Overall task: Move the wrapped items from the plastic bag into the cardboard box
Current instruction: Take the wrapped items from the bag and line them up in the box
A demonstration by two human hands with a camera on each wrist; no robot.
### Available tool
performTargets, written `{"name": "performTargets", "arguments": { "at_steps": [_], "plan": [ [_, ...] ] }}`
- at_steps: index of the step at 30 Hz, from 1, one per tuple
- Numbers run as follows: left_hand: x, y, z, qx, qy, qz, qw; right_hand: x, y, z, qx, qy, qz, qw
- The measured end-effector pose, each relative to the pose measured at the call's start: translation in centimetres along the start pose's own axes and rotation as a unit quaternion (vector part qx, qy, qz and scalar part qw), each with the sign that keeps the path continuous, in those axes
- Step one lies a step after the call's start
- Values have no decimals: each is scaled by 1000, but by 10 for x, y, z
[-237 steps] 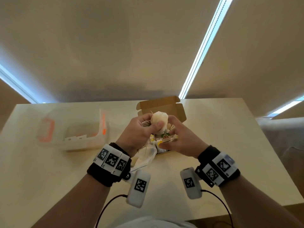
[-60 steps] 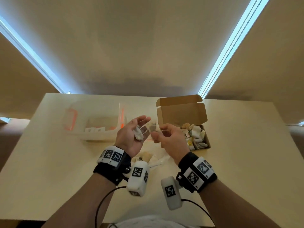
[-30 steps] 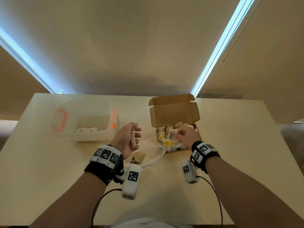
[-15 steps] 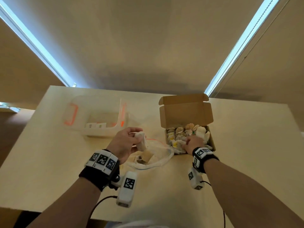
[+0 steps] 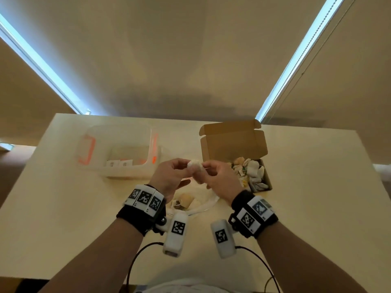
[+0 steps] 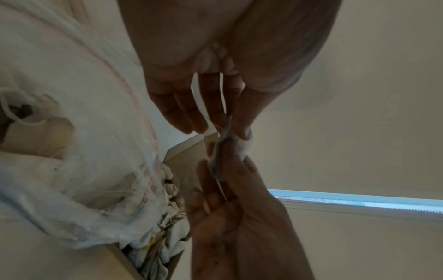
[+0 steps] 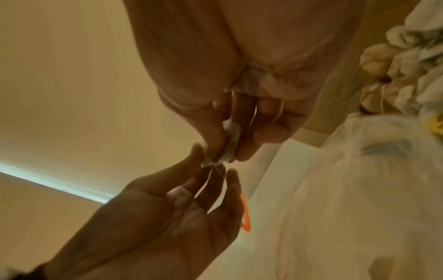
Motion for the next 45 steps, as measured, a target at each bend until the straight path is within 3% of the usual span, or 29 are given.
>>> {"name": "performTargets", "arguments": {
  "at_steps": [3, 5, 10, 12, 16, 20, 23, 25, 28, 32, 36, 38, 45],
  "plan": [
    [7, -10, -10, -40, 13, -78, 996, -12, -28, -10, -48, 16, 17, 999],
    [18, -20, -17, -58, 12, -196, 979, -37, -55, -19, -89, 62, 35, 994],
    [51, -21, -20, -25, -10, -475, 879, -101, -101, -39, -137, 187, 159, 960],
    [56, -16, -20, -22, -11, -530, 848, -112, -104, -44, -129, 211, 216, 944],
    [62, -8, -20, -4, -23, -581, 814, -126, -96, -53, -88, 234, 310, 917],
    [61, 0, -18, 16, -21, -619, 785, -107, -97, -51, -114, 200, 311, 922],
    [63, 12, -22, 39, -19, -652, 757, -72, -83, -39, -146, 105, 250, 951],
    [68, 24, -29, 72, -13, -673, 736, -58, -54, -28, -69, 81, 248, 963],
    [92, 33, -42, 104, -28, -699, 707, -60, -12, -15, 66, 111, 304, 944],
    [145, 33, -72, 100, -17, -759, 643, -59, -3, -6, 59, 55, 326, 942],
    [121, 32, -36, 121, -48, -751, 647, -60, -4, 6, 44, 26, 304, 951],
    [124, 26, -38, 90, -44, -763, 638, -60, -7, 9, 34, 15, 299, 954],
    [112, 16, -33, 22, 4, -728, 685, -62, -8, 12, 21, 10, 301, 953]
  ]
}}
Point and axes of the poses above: each hand's wrist, its own z-axis away from the middle knuckle, its own y-axis out of the palm, x = y × z, the point moved 6 cm from there along -z, towards the middle knuckle, and after that the axes turned 11 degrees about -z, right-handed, at the moved point
